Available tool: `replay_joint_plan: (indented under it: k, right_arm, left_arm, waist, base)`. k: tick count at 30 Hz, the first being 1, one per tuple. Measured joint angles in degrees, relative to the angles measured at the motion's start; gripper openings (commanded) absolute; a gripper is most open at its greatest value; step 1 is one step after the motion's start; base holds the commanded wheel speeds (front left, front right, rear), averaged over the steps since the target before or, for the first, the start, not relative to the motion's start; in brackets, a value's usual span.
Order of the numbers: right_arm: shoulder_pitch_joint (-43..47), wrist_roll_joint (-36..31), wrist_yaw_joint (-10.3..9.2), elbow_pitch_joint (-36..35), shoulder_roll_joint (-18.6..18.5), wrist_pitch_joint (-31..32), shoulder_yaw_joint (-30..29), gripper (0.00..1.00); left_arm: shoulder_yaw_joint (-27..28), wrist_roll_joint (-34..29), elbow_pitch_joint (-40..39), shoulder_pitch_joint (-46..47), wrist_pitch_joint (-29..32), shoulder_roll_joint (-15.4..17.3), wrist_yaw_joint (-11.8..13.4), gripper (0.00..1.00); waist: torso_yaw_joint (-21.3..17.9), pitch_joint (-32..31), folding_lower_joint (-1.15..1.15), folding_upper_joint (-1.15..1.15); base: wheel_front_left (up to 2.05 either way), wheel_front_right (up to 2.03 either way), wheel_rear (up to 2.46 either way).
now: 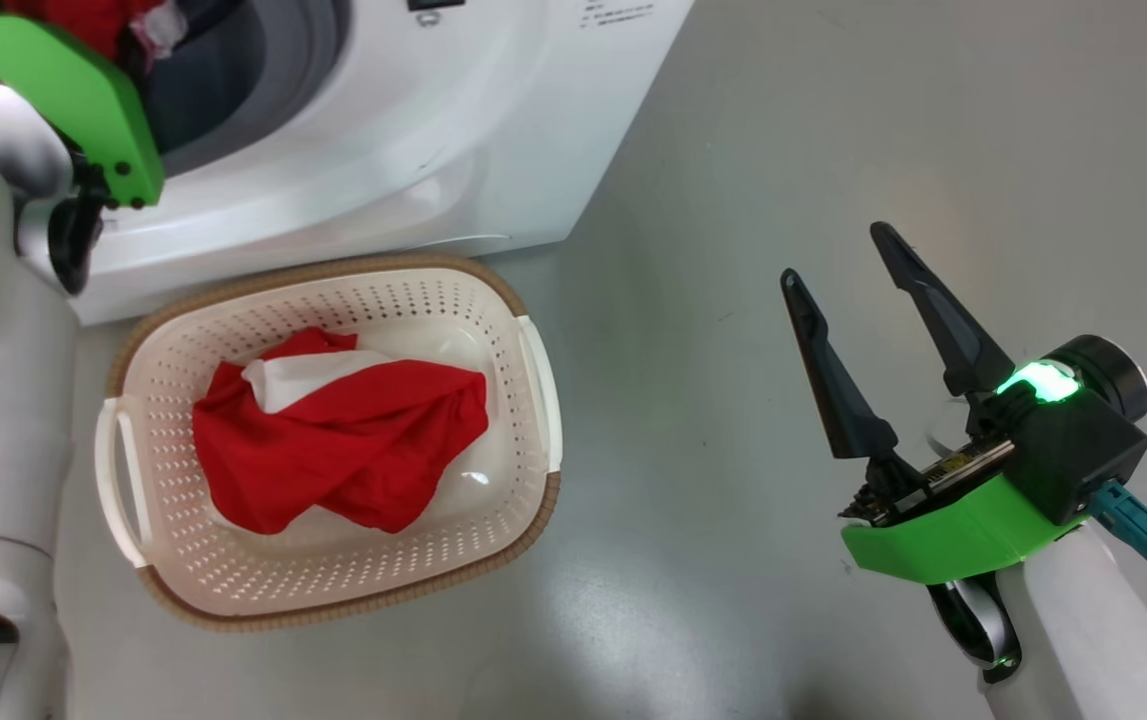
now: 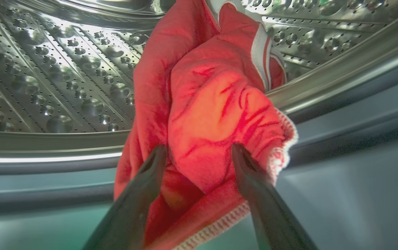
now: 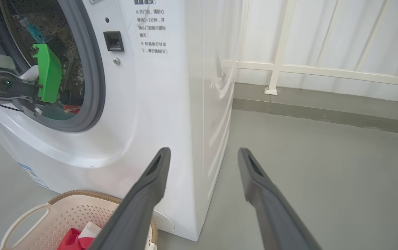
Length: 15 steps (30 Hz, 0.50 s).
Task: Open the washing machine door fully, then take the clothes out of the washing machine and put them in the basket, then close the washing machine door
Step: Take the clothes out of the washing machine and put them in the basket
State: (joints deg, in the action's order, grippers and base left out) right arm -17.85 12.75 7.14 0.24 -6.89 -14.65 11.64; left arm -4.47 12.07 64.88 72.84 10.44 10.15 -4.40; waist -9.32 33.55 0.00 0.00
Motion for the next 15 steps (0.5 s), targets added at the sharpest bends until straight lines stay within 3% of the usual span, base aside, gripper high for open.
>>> replay_joint_plan:
  k: [2,4,6,15]
  right_arm:
    - [0.0,0.0,0.0,0.2,0.16,0.01,0.2,1.0]
    - [0.0,0.04,0.0,0.45,0.3,0.01,0.25,1.0]
    - [0.0,0.12,0.0,0.7,0.3,0.0,0.37,1.0]
    - [-0.21,0.35,0.0,1.43,0.38,0.01,0.45,1.0]
  left_arm:
    - [-0.33,-0.01,0.34,0.12,-0.02,0.38,0.44,1.0]
    - [-0.42,-0.01,0.47,0.33,-0.03,0.71,0.68,0.42]
    - [-0.58,-0.01,0.64,0.55,-0.49,0.83,0.88,0.0]
    - [-0.66,0.23,0.33,0.52,-7.81,1.26,0.82,0.0]
  waist:
    - [-0.45,0.18,0.0,0.0]
    - [-0.81,0.39,0.0,0.0]
    - [-1.03,0.63,0.0,0.0]
    - [-0.92,0.62,0.0,0.0]
  base:
    - [0.0,0.0,0.0]
    - [0.0,0.0,0.0]
    - [0.0,0.0,0.0]
    - [0.0,0.0,0.0]
